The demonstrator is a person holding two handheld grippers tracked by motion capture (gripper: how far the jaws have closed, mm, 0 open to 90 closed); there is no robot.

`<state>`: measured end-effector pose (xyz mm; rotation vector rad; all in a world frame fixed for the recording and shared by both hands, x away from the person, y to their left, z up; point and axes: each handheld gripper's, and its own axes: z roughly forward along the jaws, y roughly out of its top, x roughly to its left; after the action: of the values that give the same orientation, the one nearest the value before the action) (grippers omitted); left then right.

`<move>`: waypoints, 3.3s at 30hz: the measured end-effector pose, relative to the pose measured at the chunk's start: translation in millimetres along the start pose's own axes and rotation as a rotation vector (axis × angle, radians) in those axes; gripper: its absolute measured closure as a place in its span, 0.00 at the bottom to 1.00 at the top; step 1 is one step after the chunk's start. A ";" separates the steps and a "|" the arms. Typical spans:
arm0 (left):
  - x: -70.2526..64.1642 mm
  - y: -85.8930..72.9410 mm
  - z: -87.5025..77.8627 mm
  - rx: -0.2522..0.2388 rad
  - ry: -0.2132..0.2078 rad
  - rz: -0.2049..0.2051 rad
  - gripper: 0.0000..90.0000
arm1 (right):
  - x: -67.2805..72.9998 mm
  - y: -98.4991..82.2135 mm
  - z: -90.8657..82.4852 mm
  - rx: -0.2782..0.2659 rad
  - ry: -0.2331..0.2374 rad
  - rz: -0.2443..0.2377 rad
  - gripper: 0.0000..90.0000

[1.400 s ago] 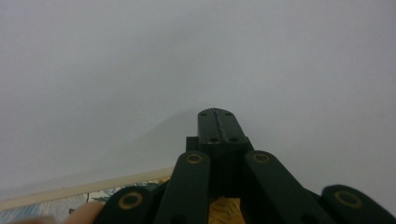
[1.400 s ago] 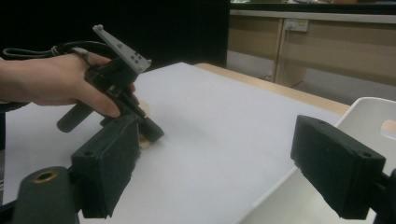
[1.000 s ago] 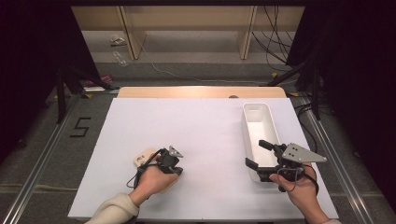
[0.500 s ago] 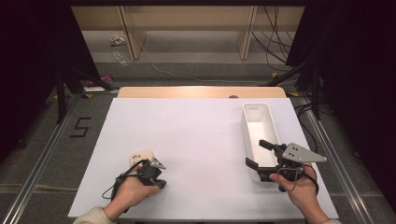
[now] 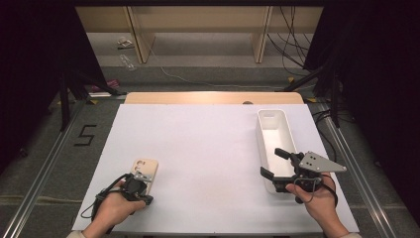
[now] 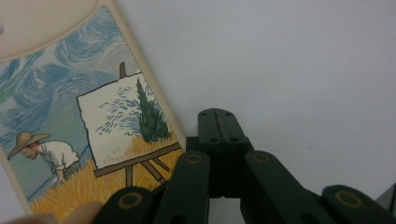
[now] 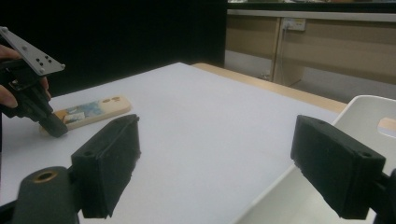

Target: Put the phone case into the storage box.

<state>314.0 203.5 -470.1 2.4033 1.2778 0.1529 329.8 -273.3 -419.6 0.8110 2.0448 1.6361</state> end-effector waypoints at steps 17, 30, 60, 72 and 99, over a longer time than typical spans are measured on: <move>11.1 -7.5 -5.4 0.013 0.035 -0.025 0.98 | 0.3 0.1 -0.1 0.002 0.004 -0.004 0.18; 3.0 3.5 -24.8 -0.073 0.066 -0.086 0.45 | 0.2 -0.3 0.5 0.003 0.003 -0.004 0.18; 49.3 4.2 -1.9 0.111 0.211 -0.235 0.00 | 0.5 -0.4 1.8 0.005 0.002 -0.004 0.18; 49.1 6.6 4.6 0.143 0.199 -0.232 0.00 | 0.6 -0.7 2.6 0.005 0.002 -0.003 0.18; 54.7 10.5 6.0 0.188 0.156 -0.211 0.07 | 0.3 -0.7 2.7 0.007 0.004 -0.002 0.18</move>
<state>355.1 241.0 -476.5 2.4285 1.6752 0.1679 331.2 -271.2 -421.0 0.8089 2.0539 1.6318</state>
